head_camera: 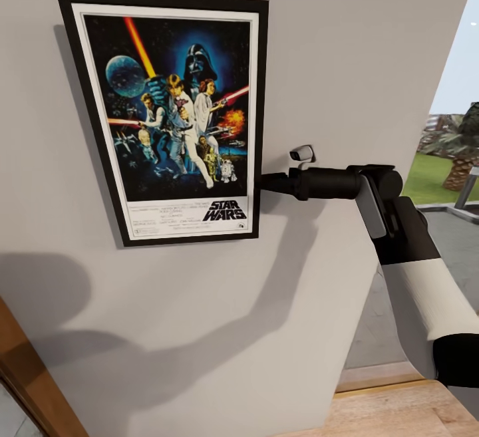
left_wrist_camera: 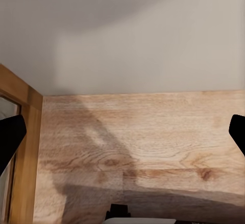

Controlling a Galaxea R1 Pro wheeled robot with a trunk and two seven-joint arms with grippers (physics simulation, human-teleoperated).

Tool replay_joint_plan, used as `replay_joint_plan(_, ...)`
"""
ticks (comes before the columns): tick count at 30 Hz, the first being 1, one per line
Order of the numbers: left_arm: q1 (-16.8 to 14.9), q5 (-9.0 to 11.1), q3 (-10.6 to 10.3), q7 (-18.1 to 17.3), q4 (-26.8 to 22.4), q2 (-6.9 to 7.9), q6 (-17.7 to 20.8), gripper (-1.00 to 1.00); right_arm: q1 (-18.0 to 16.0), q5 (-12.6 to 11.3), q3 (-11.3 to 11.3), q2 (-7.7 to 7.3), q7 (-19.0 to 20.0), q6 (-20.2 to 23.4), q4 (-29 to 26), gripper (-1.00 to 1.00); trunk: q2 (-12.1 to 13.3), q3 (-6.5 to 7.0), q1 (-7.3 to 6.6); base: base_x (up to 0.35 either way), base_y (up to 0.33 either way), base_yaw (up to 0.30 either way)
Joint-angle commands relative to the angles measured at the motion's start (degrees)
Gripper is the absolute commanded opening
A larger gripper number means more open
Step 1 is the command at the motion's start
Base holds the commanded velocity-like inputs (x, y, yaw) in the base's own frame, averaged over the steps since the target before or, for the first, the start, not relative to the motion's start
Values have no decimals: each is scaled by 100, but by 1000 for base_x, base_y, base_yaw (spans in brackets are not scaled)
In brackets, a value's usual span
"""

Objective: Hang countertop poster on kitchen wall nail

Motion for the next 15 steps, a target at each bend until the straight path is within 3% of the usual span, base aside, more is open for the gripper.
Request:
replay_joint_plan(1, 2, 0, 7, 1, -3, -3, -10, 100, -2, 71, 5, -4, -30, -53, 5, 100, -1, -2, 4, 0, 0, 0)
replay_joint_plan(15, 2, 0, 7, 3, -3, -3, -12, 100, -2, 64, 5, -4, -26, -52, 8, 100, -1, -2, 4, 0, 0, 0)
